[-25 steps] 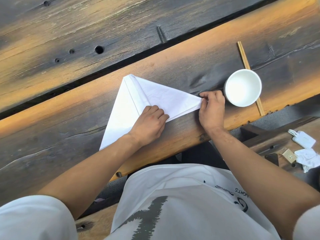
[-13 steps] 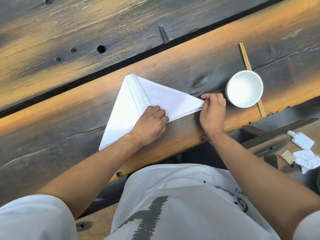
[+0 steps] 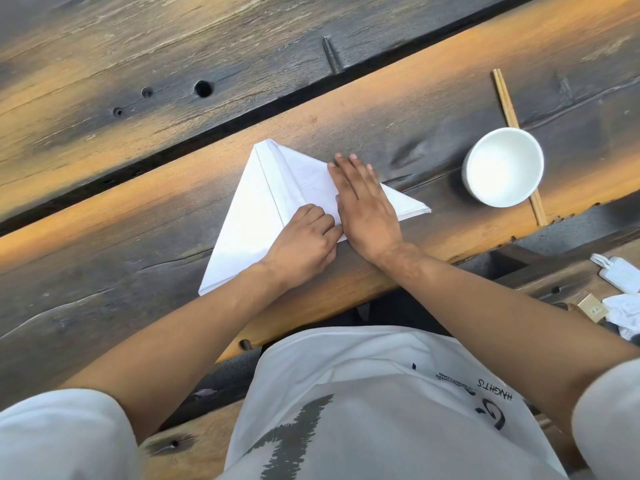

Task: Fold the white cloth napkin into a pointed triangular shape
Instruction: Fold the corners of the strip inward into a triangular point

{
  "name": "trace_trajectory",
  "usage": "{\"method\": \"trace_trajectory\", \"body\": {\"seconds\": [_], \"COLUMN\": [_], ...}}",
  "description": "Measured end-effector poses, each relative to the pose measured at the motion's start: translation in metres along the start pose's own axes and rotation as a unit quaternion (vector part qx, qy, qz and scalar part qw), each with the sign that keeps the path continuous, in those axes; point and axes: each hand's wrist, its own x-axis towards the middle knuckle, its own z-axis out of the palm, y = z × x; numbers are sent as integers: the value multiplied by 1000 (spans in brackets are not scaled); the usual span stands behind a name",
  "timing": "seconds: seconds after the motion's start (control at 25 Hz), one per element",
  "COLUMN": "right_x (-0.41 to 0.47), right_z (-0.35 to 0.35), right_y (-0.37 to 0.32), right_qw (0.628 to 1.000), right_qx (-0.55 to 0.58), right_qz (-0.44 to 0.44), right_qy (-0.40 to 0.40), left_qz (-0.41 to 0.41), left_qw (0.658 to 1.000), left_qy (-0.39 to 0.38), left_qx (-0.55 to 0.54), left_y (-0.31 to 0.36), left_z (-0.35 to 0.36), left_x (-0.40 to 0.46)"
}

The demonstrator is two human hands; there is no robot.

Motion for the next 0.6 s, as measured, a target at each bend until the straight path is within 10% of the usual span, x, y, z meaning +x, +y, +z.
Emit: {"method": "trace_trajectory", "body": {"seconds": [0.36,0.6], "right_x": [-4,-3], "right_z": [13,4], "right_y": [6,3], "right_qw": [998,996], "right_qx": [-61,-53], "right_qz": [14,26], "right_qy": [-25,-64], "left_qz": [-105,-228], "left_qw": [991,959], "left_qy": [84,-126], "left_qx": [10,113], "left_y": [-8,-43], "left_z": [-18,-21], "left_x": [17,42]}}
